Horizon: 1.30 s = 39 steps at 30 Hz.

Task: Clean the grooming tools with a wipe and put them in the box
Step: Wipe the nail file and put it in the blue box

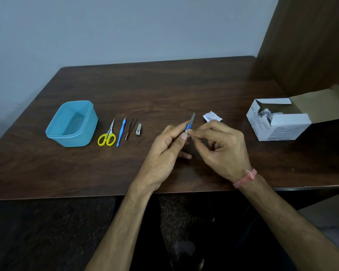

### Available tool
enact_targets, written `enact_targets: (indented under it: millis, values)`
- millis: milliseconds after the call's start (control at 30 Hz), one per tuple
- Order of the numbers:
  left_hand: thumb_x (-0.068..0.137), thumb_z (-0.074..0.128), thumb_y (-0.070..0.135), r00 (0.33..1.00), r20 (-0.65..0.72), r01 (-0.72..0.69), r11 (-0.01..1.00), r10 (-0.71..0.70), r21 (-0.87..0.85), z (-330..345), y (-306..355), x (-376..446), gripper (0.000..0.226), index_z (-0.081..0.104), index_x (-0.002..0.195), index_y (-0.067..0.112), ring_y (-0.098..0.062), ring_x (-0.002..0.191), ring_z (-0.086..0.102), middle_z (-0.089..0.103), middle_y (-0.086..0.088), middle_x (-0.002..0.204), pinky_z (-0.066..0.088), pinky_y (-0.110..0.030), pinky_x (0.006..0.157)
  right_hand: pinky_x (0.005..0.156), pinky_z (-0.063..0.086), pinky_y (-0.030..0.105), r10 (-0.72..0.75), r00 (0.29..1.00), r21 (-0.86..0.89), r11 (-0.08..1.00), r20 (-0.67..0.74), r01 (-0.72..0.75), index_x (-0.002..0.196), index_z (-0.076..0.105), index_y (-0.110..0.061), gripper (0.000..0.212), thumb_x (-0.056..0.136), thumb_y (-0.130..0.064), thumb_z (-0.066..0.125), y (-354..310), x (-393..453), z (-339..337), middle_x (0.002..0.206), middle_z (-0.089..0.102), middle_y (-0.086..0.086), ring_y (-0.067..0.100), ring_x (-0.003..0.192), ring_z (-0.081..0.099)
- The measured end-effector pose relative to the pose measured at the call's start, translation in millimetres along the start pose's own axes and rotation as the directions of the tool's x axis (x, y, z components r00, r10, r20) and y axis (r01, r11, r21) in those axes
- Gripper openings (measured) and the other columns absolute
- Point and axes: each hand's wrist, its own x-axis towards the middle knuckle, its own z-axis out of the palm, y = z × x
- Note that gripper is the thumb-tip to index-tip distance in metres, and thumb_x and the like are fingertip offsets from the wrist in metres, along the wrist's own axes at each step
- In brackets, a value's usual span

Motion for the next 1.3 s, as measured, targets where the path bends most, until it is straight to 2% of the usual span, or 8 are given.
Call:
enact_targets:
  millis: [167, 300, 433, 600, 667, 800, 1100, 1300]
  values:
    - [0.115, 0.061, 0.016, 1.0, -0.012, 0.005, 1.0, -0.005, 0.008, 1.3, 0.7, -0.3, 0.038, 0.07, 0.151, 0.023, -0.004, 0.101, 0.064, 0.061, 0.005, 0.115, 0.067, -0.035, 0.081, 0.06, 0.037, 0.009, 0.099, 0.993, -0.008, 0.995, -0.056, -0.1, 0.109, 0.089, -0.018, 0.02, 0.095, -0.004, 0.085, 2.6, 4.6, 1.2, 0.097, 0.075, -0.008, 0.009, 0.055, 0.05]
    - [0.112, 0.066, 0.011, 0.998, -0.067, 0.002, 0.999, -0.005, -0.034, 1.5, 2.2, 0.0, 0.036, 0.075, 0.143, 0.026, -0.007, 0.096, 0.067, 0.062, -0.006, 0.117, 0.066, -0.031, 0.075, 0.061, 0.039, 0.008, 0.042, 0.999, 0.011, 0.999, -0.018, -0.042, 0.107, 0.089, -0.015, 0.02, 0.094, -0.001, 0.084, -0.2, 0.3, -0.7, 0.096, 0.076, -0.006, 0.005, 0.057, 0.053]
    - [0.112, 0.065, 0.01, 0.999, -0.04, 0.001, 0.999, -0.003, -0.054, 1.5, 3.0, -0.8, 0.034, 0.077, 0.14, 0.024, -0.015, 0.107, 0.071, 0.072, -0.008, 0.132, 0.066, -0.032, 0.078, 0.064, 0.042, 0.009, 0.043, 0.999, 0.029, 0.999, -0.01, -0.043, 0.104, 0.088, -0.013, 0.016, 0.093, -0.001, 0.085, 0.3, -0.3, -0.4, 0.1, 0.079, -0.006, 0.001, 0.063, 0.058]
    - [0.117, 0.056, 0.016, 0.998, -0.06, 0.017, 0.995, -0.023, -0.103, 2.5, 4.3, -1.8, 0.032, 0.074, 0.143, 0.012, -0.021, 0.127, 0.075, 0.079, 0.003, 0.136, 0.07, -0.038, 0.087, 0.062, 0.045, 0.013, 0.088, 0.995, 0.029, 0.996, -0.038, -0.087, 0.106, 0.088, -0.02, 0.018, 0.094, -0.007, 0.087, 0.0, 2.6, -1.0, 0.101, 0.079, -0.008, 0.012, 0.061, 0.058]
    - [0.116, 0.059, 0.017, 0.995, -0.087, 0.03, 0.994, -0.04, -0.106, 2.8, 4.2, -1.3, 0.031, 0.076, 0.141, 0.013, -0.022, 0.119, 0.077, 0.081, -0.003, 0.13, 0.07, -0.037, 0.084, 0.063, 0.045, 0.013, 0.088, 0.996, 0.028, 0.996, -0.029, -0.087, 0.106, 0.088, -0.02, 0.018, 0.093, -0.008, 0.088, -0.4, 2.9, -1.5, 0.101, 0.079, -0.009, 0.012, 0.063, 0.059]
    - [0.11, 0.069, 0.016, 0.986, -0.145, 0.061, 0.988, -0.082, -0.142, 3.3, 4.4, 0.0, 0.025, 0.081, 0.132, 0.014, -0.016, 0.093, 0.077, 0.084, -0.01, 0.114, 0.068, -0.03, 0.066, 0.063, 0.045, 0.013, 0.092, 0.996, 0.036, 0.995, -0.009, -0.092, 0.105, 0.088, -0.018, 0.017, 0.093, -0.007, 0.088, -1.3, 2.0, -0.9, 0.1, 0.079, -0.008, 0.011, 0.063, 0.06]
    - [0.097, 0.084, 0.012, 0.96, -0.27, 0.031, 0.985, -0.078, -0.171, 5.8, 2.2, -0.1, 0.016, 0.082, 0.113, 0.005, -0.014, 0.076, 0.075, 0.085, -0.01, 0.103, 0.066, -0.031, 0.056, 0.052, 0.046, 0.023, 0.12, 0.99, 0.048, 0.992, -0.069, -0.116, 0.103, 0.088, -0.019, 0.017, 0.092, -0.006, 0.087, 0.2, 2.9, -1.1, 0.097, 0.079, -0.011, 0.015, 0.057, 0.058]
    - [0.101, 0.082, 0.013, 0.961, -0.271, 0.025, 0.994, -0.053, -0.104, 7.0, -1.1, -1.1, 0.015, 0.085, 0.115, 0.014, -0.018, 0.097, 0.08, 0.085, -0.007, 0.106, 0.069, -0.034, 0.068, 0.05, 0.045, 0.025, 0.125, 0.988, 0.046, 0.992, -0.089, -0.121, 0.103, 0.088, -0.021, 0.015, 0.092, -0.01, 0.09, -0.6, 4.0, -2.4, 0.095, 0.078, -0.015, 0.016, 0.052, 0.055]
